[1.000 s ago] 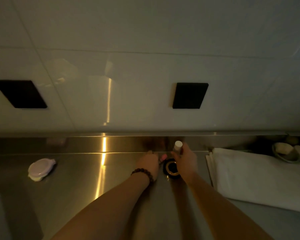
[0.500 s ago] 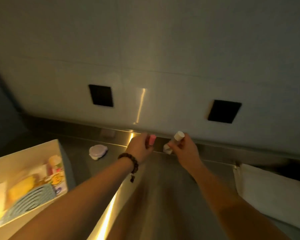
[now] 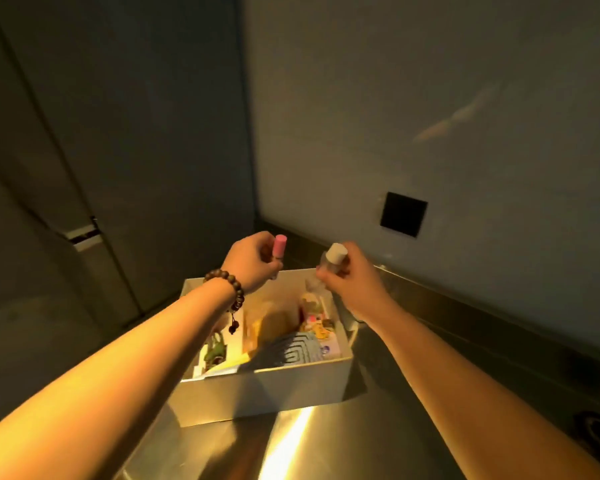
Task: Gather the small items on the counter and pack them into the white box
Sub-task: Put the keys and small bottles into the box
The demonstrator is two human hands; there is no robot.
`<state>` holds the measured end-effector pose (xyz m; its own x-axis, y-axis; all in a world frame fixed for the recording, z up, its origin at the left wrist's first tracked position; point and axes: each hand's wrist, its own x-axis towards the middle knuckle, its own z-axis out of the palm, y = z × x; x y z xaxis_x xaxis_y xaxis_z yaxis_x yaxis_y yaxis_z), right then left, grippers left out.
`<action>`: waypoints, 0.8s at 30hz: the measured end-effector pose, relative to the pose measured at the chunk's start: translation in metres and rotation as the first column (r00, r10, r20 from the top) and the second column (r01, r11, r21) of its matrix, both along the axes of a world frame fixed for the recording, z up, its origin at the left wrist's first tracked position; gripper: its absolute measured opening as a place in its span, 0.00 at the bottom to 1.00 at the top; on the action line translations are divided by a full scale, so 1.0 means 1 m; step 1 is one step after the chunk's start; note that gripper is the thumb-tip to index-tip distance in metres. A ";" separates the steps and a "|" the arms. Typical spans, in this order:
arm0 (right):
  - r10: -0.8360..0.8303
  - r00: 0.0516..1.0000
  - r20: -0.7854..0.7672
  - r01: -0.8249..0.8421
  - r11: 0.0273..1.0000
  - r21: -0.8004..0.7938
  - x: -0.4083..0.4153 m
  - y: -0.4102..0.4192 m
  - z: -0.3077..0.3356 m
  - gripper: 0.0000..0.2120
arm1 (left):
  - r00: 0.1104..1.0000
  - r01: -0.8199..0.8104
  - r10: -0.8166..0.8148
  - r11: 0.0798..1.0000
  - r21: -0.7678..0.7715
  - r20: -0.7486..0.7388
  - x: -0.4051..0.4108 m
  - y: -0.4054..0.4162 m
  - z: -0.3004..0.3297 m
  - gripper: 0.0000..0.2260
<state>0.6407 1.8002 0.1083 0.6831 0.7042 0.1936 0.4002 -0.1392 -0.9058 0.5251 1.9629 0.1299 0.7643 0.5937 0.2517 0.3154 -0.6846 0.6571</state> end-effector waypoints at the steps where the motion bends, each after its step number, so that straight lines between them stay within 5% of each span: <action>1: 0.027 1.000 0.006 -0.027 1.000 -0.016 -0.009 0.016 -0.003 0.16 | 1.000 -0.017 0.017 1.000 -0.017 -0.005 -0.015 0.015 -0.002 0.10; 14: 0.102 0.988 0.118 -0.050 0.924 -0.380 -0.061 0.164 -0.075 0.15 | 0.996 -0.087 0.089 0.992 -0.089 0.022 -0.098 0.120 -0.053 0.08; 24: 0.174 0.972 0.158 -0.094 0.904 -0.418 -0.075 0.195 -0.115 0.12 | 0.995 -0.075 0.084 0.986 -0.150 0.057 -0.094 0.138 -0.071 0.12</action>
<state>0.5661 1.9950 -0.0063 0.5561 0.8310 -0.0134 0.5970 -0.4106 -0.6892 0.4315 2.1010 0.0592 0.6987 0.6861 0.2026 0.3200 -0.5530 0.7693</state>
